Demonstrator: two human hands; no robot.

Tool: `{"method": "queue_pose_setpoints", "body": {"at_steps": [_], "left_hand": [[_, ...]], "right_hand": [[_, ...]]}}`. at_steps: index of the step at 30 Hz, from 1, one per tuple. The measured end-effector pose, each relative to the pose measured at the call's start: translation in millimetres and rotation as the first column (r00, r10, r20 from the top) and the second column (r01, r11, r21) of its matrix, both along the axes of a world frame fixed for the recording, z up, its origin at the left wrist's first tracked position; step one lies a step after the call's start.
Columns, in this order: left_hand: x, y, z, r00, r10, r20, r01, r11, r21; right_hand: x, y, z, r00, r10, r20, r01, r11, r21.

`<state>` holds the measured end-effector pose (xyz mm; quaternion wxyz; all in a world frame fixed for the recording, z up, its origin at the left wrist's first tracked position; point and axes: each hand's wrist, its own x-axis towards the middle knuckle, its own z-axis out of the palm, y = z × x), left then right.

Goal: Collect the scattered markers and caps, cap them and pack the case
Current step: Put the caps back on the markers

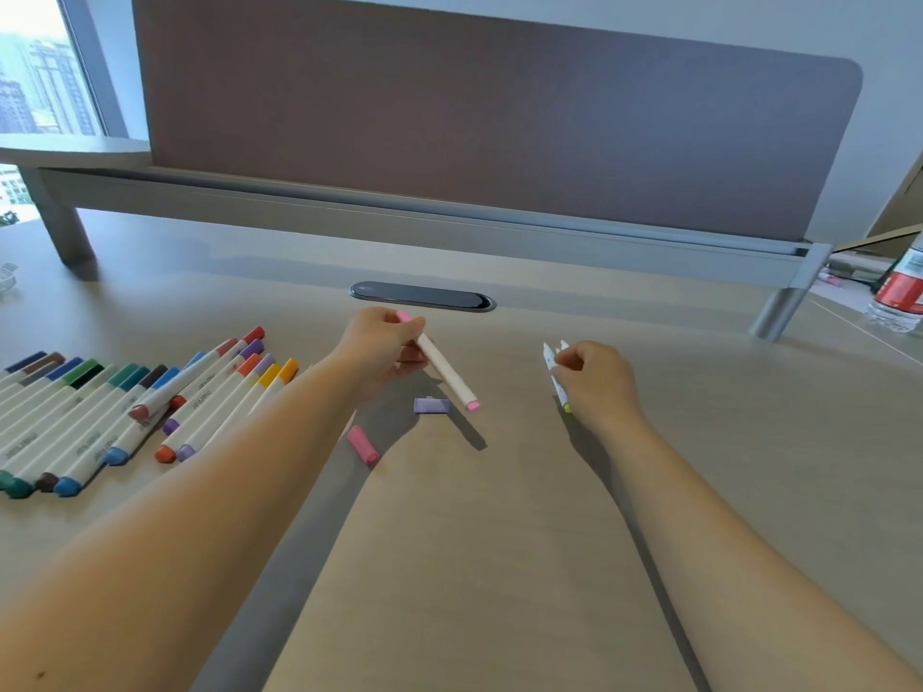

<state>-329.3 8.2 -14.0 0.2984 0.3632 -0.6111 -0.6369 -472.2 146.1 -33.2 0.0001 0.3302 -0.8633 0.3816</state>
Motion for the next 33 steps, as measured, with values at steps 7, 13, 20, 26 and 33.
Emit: {"method": "queue_pose_setpoints", "body": {"at_steps": [7, 13, 20, 26, 33], "left_hand": [[-0.3, -15.6, -4.2, 0.969, 0.046, 0.242, 0.019, 0.965, -0.26], [31.1, -26.4, -3.5, 0.93, 0.082, 0.357, 0.042, 0.944, -0.327], [74.8, -33.0, -11.6, 0.839, 0.243, 0.487, 0.07, 0.839, -0.539], [87.1, -19.3, -26.1, 0.781, 0.301, 0.547, 0.19, 0.721, -0.667], [95.1, -25.8, -27.9, 0.63, 0.402, 0.665, 0.371, 0.595, -0.713]], "right_hand": [[8.9, -20.8, 8.4, 0.985, 0.025, -0.173, 0.044, 0.921, 0.386], [26.2, -29.3, 3.3, 0.979, 0.003, -0.205, 0.078, 0.919, 0.387], [60.5, -37.8, 3.1, 0.984, 0.085, -0.157, -0.056, 0.982, 0.182], [82.2, -40.3, 3.4, 0.991, 0.117, -0.07, -0.109, 0.987, 0.115], [85.2, -36.5, 2.9, 0.991, 0.12, -0.052, -0.115, 0.99, 0.083]]}}
